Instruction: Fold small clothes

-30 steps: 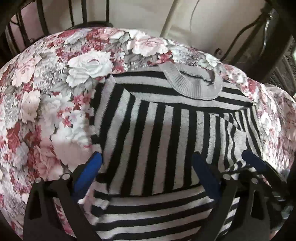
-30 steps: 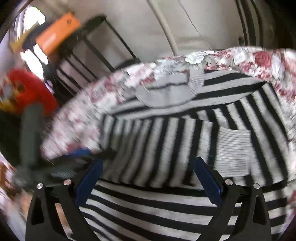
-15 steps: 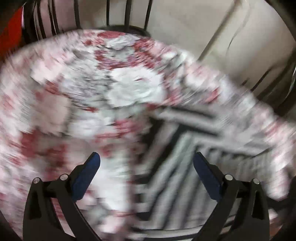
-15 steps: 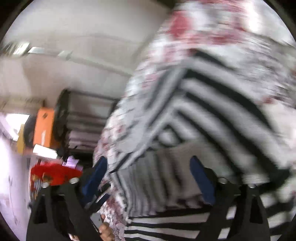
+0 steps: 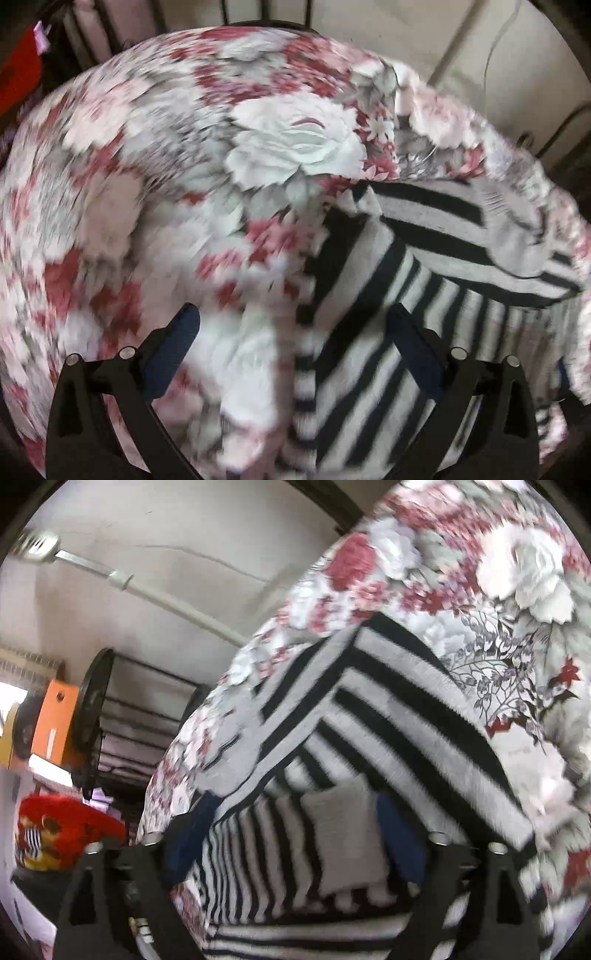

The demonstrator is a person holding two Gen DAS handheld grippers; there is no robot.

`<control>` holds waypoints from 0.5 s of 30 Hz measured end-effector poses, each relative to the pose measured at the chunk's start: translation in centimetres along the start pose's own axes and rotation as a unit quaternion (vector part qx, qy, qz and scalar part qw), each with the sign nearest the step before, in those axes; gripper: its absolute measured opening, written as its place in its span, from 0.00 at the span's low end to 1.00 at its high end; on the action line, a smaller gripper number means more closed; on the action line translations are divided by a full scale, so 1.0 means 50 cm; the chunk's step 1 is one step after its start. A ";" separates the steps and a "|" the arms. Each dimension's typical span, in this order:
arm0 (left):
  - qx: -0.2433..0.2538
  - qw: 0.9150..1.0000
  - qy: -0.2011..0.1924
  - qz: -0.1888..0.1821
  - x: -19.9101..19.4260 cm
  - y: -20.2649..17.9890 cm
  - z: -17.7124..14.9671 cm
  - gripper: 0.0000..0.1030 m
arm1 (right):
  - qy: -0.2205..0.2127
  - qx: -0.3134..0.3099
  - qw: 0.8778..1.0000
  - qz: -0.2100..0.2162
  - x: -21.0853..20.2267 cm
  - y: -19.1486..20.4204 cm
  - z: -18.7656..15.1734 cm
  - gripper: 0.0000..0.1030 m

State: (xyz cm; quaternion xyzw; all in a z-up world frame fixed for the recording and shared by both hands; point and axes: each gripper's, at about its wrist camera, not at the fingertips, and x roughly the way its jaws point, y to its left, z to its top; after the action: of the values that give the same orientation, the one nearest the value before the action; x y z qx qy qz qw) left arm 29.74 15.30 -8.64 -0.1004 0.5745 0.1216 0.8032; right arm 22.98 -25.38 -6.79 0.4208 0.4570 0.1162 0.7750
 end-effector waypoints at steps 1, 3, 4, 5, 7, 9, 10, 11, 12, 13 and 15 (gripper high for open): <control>-0.005 1.000 0.003 -0.009 -0.010 0.007 -0.015 0.95 | 0.010 -0.011 1.000 -0.001 0.001 0.015 -0.010 0.95; 0.020 0.999 0.017 -0.025 -0.020 -0.009 -0.061 0.95 | 0.037 -0.070 0.995 -0.052 0.027 0.057 -0.043 0.96; 0.050 0.998 0.020 -0.011 -0.014 -0.027 -0.088 0.95 | 0.045 -0.110 0.988 -0.097 0.040 0.072 -0.058 0.96; 0.102 0.993 0.028 0.052 0.010 -0.054 -0.123 0.96 | 0.056 -0.156 0.973 -0.160 0.060 0.079 -0.078 0.96; 0.149 0.983 0.017 0.106 0.036 -0.073 -0.172 0.96 | 0.079 -0.233 0.938 -0.245 0.091 0.067 -0.116 0.96; 0.125 0.987 0.023 0.098 0.014 -0.057 -0.178 0.96 | 0.069 -0.272 0.918 -0.280 0.072 0.080 -0.134 0.96; 0.105 0.990 0.032 0.093 -0.007 -0.036 -0.185 0.96 | 0.061 -0.287 0.905 -0.309 0.055 0.094 -0.139 0.96; 0.077 0.993 0.029 0.084 -0.040 -0.002 -0.194 0.96 | 0.044 -0.300 0.894 -0.330 0.029 0.107 -0.142 0.96; 0.057 0.994 0.017 0.087 -0.066 0.018 -0.197 0.96 | 0.035 -0.303 0.892 -0.334 0.014 0.112 -0.143 0.96; 0.045 0.995 0.008 0.092 -0.086 0.033 -0.200 0.96 | 0.024 -0.297 0.894 -0.336 -0.017 0.109 -0.142 0.96; 0.024 0.996 -0.003 0.092 -0.131 0.071 -0.218 0.95 | 0.016 -0.248 0.917 -0.311 -0.078 0.105 -0.139 0.96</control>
State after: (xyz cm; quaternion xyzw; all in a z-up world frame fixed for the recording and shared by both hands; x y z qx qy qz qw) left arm 16.80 14.84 -5.99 -0.0279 0.5818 0.1813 0.7923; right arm 16.29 -20.56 -2.03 0.0494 0.5336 -0.0146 0.8442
